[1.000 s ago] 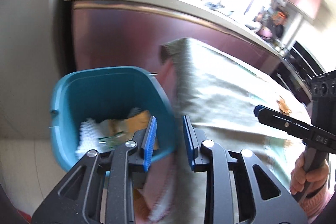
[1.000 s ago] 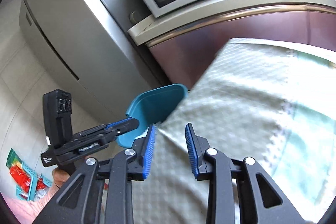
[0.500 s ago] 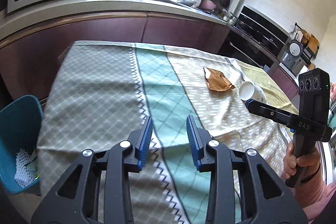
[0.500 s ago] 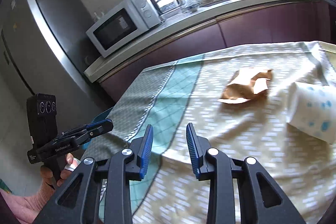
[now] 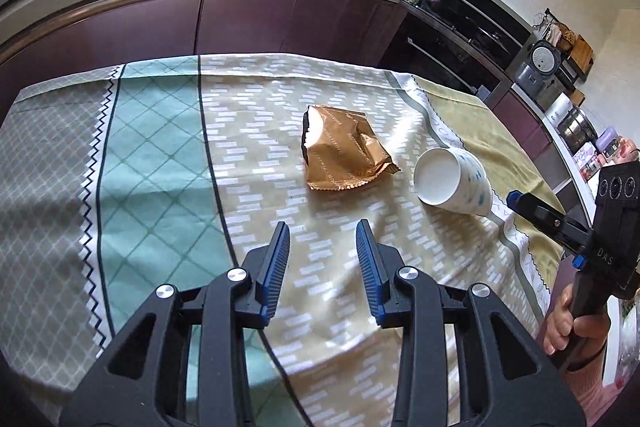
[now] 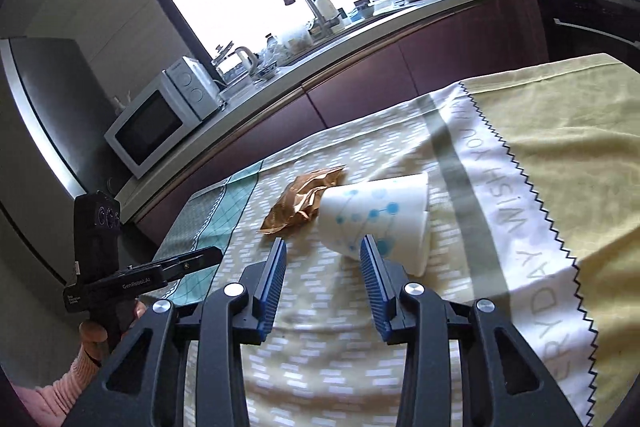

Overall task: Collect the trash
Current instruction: 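Close the left tool on the gold wrapper while the right tool grasps the blue-dotted paper cup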

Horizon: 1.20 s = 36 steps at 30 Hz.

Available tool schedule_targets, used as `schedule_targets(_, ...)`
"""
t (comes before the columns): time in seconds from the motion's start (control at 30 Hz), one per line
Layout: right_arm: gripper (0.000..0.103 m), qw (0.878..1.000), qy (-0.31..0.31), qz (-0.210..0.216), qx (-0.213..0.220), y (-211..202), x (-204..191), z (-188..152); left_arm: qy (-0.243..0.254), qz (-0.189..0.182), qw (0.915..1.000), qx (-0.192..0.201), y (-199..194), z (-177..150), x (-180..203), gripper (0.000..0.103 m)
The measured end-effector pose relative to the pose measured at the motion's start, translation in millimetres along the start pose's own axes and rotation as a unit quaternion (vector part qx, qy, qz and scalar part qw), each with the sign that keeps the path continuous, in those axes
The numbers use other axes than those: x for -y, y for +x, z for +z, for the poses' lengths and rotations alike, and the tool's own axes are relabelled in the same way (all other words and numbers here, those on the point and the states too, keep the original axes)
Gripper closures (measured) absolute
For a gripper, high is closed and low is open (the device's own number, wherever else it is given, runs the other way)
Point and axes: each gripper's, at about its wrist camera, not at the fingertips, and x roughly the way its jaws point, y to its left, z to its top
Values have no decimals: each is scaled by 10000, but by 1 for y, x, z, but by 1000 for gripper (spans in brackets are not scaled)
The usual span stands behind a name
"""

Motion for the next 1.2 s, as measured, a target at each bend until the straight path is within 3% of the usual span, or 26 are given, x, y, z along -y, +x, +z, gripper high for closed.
schedule_targets(0.27, 64, 9994, 333, -13, 83, 3, 35, 11, -313, -96, 9989, -329, 43, 20, -2, 66)
schedule_targets(0.43, 59, 9989, 459, 64, 36, 11, 43, 13, -444, -209, 9981, -368, 52, 30, -1, 59)
schedule_targets(0.63, 59, 9978, 626, 216, -69, 19, 53, 12, -455, -195, 9979, -429, 65, 40, 5, 58)
schedule_targets(0.67, 59, 9976, 647, 245, -88, 20, 54, 12, -444, -162, 9980, -426, 66, 41, 7, 60)
schedule_targets(0.73, 59, 9970, 703, 287, -121, 22, 57, 13, -404, -125, 9980, -459, 69, 42, 11, 75)
schedule_targets(0.93, 59, 9964, 740, 351, -196, 24, 60, 12, -266, -21, 9985, -469, 74, 40, 21, 96)
schedule_targets(1.2, 60, 9978, 570, 283, -160, 20, 55, 17, 107, 83, 9994, -318, 71, 38, 39, 98)
